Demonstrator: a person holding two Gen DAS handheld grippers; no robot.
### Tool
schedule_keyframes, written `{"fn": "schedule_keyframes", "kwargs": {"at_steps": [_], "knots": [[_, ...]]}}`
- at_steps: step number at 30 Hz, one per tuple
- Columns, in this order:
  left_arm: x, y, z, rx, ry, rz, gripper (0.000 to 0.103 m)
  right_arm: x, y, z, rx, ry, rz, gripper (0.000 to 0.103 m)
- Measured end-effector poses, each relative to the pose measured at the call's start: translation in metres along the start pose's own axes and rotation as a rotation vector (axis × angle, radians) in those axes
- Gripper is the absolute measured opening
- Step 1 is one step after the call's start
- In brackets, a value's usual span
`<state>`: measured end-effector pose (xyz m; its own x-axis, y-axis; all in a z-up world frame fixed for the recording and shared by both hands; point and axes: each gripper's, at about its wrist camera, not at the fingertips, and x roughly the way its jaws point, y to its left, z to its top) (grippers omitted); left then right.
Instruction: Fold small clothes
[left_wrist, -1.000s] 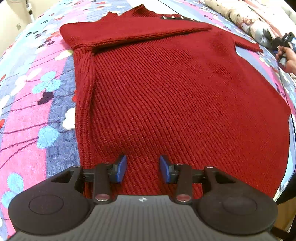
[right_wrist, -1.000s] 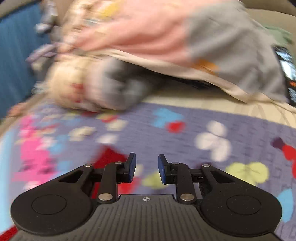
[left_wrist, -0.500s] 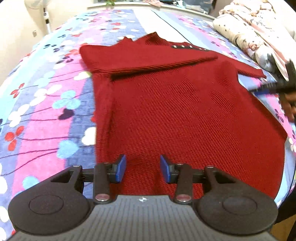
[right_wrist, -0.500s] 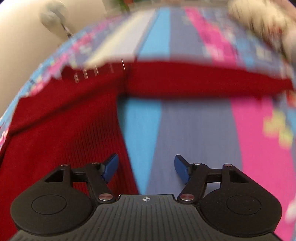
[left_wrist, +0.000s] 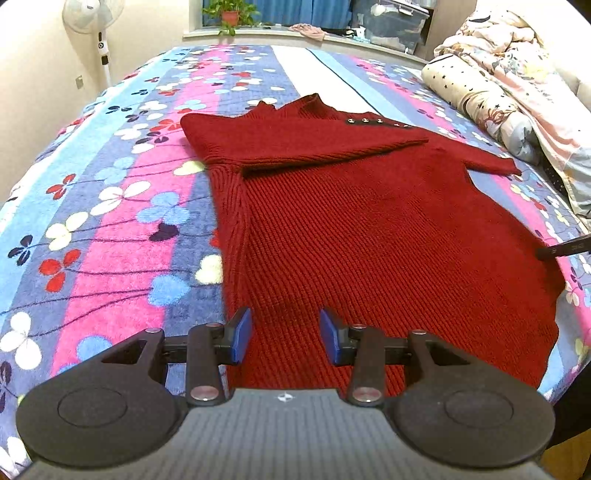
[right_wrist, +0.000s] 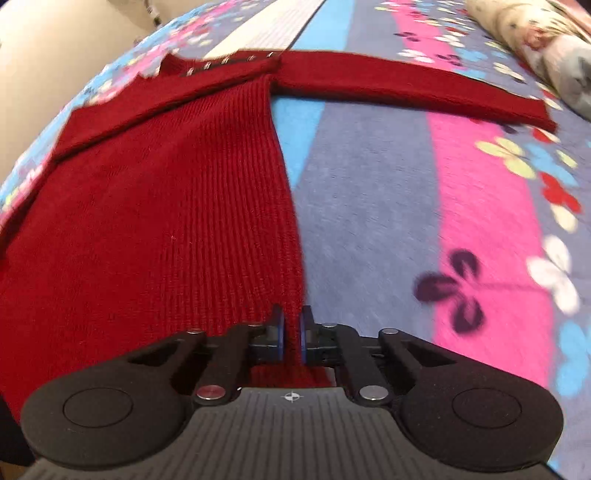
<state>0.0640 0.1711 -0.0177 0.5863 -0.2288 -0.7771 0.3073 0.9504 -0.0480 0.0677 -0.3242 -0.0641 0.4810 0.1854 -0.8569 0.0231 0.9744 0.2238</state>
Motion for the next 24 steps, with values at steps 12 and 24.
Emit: {"fn": "schedule_keyframes", "kwargs": {"at_steps": [12, 24], "knots": [[0.042, -0.012, -0.014, 0.080, 0.231, 0.086, 0.045, -0.033, 0.037, -0.015, -0.138, -0.166, -0.008, 0.023], [0.016, -0.033, 0.018, 0.056, -0.051, 0.108, 0.045, -0.029, 0.075, 0.025, -0.230, -0.193, -0.138, 0.038]]}}
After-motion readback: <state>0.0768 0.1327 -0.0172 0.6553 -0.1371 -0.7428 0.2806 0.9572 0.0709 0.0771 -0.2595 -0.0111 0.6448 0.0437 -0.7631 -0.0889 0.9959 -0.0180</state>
